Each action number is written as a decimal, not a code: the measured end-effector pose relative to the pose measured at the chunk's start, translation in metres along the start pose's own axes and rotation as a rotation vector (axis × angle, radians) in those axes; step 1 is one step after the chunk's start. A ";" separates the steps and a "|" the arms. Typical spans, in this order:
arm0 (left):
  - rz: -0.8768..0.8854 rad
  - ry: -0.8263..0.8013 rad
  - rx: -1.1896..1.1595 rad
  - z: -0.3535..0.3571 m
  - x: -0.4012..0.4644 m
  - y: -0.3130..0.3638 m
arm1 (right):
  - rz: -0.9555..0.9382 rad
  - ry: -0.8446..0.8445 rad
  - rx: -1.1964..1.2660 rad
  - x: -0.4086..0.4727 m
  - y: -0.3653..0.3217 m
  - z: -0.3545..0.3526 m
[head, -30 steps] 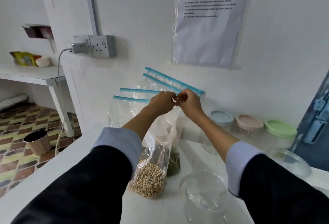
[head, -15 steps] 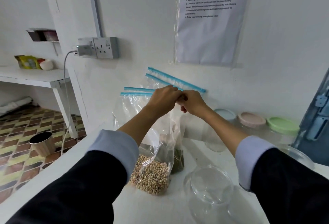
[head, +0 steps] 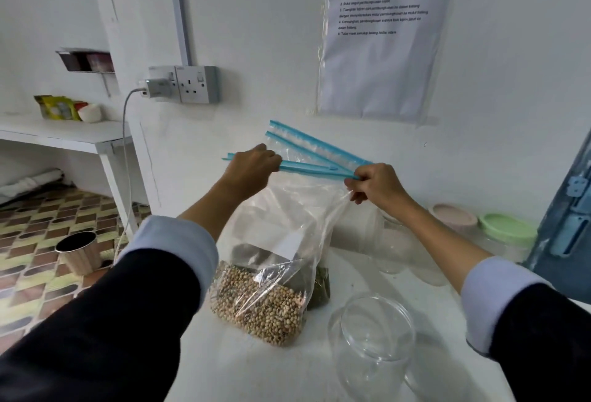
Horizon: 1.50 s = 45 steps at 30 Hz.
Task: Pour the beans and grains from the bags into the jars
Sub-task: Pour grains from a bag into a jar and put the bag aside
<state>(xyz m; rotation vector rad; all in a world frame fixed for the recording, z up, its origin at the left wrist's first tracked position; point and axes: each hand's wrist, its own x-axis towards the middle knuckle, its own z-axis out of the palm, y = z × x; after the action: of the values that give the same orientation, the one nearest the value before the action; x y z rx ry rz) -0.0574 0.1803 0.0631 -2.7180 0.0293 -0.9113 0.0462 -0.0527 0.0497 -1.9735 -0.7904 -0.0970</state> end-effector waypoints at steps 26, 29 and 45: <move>-1.006 -0.279 -1.414 -0.060 -0.039 0.035 | 0.134 -0.516 0.694 -0.061 -0.086 0.057; -0.944 -0.275 -1.466 -0.064 -0.049 0.031 | 0.327 -0.305 0.547 -0.048 -0.104 0.069; -0.899 -0.173 -1.423 -0.071 -0.092 -0.001 | 0.177 -0.578 0.122 -0.012 -0.112 0.083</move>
<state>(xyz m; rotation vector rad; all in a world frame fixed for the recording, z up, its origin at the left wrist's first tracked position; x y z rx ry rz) -0.1728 0.1728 0.0634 -4.2406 -1.0306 -1.0650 -0.0472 0.0441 0.0868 -1.9604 -0.9497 0.6377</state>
